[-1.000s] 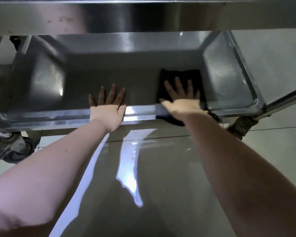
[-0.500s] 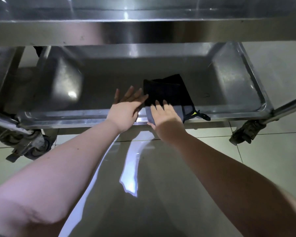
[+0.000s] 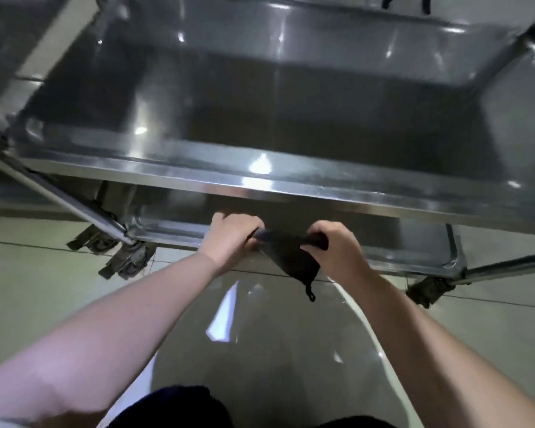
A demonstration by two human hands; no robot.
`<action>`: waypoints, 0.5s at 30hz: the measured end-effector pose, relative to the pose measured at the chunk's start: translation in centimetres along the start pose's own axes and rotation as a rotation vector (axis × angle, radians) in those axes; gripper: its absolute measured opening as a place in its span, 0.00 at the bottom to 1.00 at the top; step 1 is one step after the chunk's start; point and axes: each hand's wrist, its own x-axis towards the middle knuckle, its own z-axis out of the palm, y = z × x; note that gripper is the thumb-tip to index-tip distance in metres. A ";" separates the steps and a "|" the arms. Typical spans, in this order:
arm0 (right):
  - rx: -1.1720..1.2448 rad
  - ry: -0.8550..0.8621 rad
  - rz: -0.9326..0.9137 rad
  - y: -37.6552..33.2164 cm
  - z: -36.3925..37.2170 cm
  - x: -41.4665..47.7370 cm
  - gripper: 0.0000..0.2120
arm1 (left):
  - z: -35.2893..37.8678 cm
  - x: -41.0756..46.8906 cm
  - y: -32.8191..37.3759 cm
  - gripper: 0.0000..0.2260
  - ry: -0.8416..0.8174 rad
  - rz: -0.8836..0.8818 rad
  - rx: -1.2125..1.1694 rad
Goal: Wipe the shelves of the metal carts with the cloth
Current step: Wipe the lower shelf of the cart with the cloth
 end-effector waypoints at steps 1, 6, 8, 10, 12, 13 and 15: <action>-0.025 -0.018 -0.009 -1.4 -0.2 -1.1 0.06 | -2.0 -1.4 -0.2 0.05 0.003 0.006 -0.011; 0.058 -0.118 0.028 -11.9 -2.8 -5.3 0.09 | -14.5 -7.5 -0.7 0.08 -0.020 -0.030 -0.018; 0.074 -0.163 0.027 -16.3 -5.2 -6.7 0.08 | -20.2 -9.9 -0.5 0.04 -0.046 -0.017 -0.055; 0.085 -0.263 0.057 -20.7 -8.2 -8.1 0.08 | -26.1 -12.5 0.7 0.05 -0.108 0.013 -0.062; 0.084 -0.350 0.076 -25.6 -11.8 -9.6 0.09 | -32.4 -15.2 2.4 0.06 -0.139 0.013 -0.064; 0.092 -0.351 0.037 -28.1 -13.8 -10.3 0.09 | -35.7 -16.5 3.4 0.06 -0.119 0.007 -0.073; 0.110 -0.321 -0.110 -33.8 -18.8 -11.5 0.07 | -43.2 -19.0 5.3 0.05 -0.047 -0.017 -0.085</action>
